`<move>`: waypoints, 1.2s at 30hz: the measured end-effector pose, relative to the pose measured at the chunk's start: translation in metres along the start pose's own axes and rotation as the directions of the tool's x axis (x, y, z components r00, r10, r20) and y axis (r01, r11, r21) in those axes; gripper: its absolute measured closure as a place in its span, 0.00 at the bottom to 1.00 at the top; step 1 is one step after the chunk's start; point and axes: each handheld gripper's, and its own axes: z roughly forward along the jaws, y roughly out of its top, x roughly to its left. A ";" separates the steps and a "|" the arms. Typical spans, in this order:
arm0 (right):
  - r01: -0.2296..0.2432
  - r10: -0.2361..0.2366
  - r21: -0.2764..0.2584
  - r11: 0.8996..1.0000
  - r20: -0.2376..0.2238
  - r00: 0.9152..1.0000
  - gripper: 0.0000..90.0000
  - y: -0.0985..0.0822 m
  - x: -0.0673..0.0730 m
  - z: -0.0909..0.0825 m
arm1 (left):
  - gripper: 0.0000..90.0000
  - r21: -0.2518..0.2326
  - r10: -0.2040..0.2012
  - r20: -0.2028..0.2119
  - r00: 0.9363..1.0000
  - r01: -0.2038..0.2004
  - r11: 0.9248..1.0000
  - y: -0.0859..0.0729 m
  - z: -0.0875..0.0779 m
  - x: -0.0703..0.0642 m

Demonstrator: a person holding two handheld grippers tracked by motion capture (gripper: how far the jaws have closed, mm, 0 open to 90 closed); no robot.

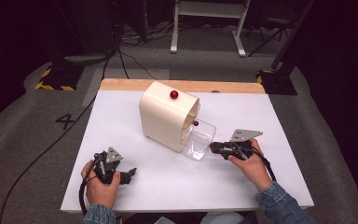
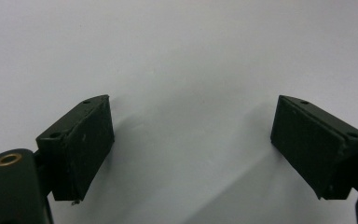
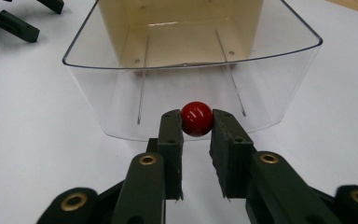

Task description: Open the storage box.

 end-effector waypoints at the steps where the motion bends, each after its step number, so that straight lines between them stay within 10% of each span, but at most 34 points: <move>1: 0.000 0.000 0.000 1.000 0.000 1.000 0.83 0.000 0.000 0.000 | 0.15 0.000 0.000 0.000 1.000 0.000 1.000 0.000 0.000 0.000; 23: -0.024 0.023 0.076 0.997 0.010 1.000 0.78 -0.026 -0.003 -0.006 | 0.14 0.001 -0.001 0.000 1.000 0.001 1.000 0.000 0.000 0.000; 36: -0.046 0.046 -0.003 0.999 0.029 0.999 0.75 -0.013 -0.005 -0.029 | 0.14 0.000 -0.001 0.000 1.000 0.001 1.000 0.000 0.000 0.000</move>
